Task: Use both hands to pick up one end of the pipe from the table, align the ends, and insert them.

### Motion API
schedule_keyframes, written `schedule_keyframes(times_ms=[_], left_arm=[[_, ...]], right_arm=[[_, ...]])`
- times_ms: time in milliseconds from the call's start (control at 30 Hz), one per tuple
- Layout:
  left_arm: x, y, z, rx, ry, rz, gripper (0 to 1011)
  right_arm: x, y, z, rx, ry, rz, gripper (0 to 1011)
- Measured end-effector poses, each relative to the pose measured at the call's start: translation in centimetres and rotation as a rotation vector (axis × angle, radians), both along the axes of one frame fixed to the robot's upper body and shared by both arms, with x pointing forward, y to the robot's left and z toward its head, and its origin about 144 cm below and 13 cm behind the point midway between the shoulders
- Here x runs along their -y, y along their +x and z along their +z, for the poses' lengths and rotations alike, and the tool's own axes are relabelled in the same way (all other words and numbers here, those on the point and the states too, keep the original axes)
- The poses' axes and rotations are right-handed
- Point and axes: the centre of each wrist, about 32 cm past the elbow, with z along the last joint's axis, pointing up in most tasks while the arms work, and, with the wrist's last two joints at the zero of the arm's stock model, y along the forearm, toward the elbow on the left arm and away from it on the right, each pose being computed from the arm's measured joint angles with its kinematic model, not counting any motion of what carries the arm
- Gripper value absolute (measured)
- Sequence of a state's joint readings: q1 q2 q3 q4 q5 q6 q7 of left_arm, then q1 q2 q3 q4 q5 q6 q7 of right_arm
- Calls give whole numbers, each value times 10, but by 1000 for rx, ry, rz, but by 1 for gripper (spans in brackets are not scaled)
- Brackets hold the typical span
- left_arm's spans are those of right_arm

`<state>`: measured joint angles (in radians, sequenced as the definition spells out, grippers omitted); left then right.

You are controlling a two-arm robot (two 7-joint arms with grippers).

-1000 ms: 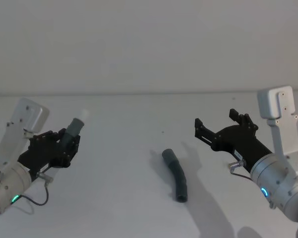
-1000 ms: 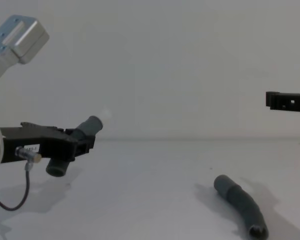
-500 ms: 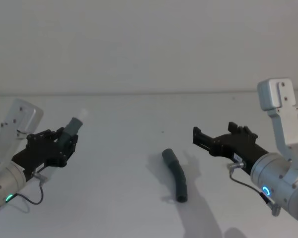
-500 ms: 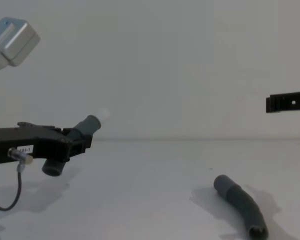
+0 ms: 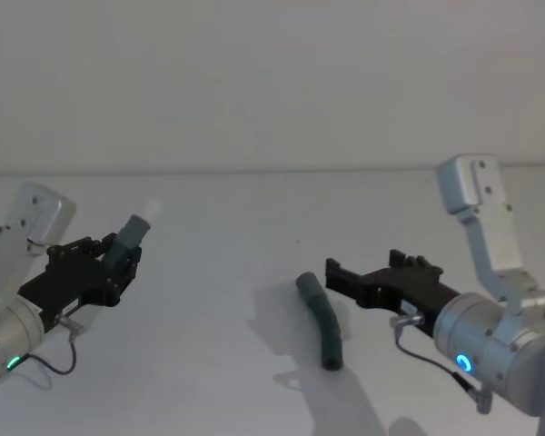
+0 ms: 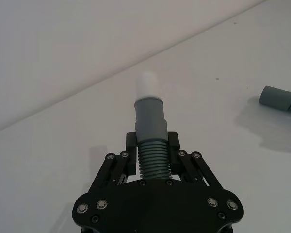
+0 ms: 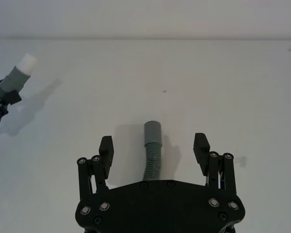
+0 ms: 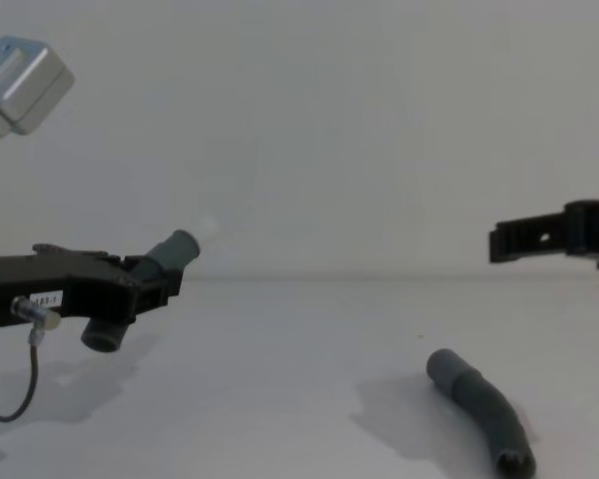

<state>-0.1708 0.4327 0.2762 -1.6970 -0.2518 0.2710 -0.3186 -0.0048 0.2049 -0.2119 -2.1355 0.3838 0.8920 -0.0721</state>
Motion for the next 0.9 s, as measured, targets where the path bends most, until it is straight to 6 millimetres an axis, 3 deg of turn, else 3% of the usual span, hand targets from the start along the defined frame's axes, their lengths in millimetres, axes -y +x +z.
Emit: schedule_keyframes(times_ms=[400,900], left_arm=[[-1,1,0,2,-1,-3,335],[-2,1,-1,3,-1,-5,335]], right_arm=[[-15,10,-16,-15,-50,28,1003],[-20,25,-41,-29,-95,34,1003]])
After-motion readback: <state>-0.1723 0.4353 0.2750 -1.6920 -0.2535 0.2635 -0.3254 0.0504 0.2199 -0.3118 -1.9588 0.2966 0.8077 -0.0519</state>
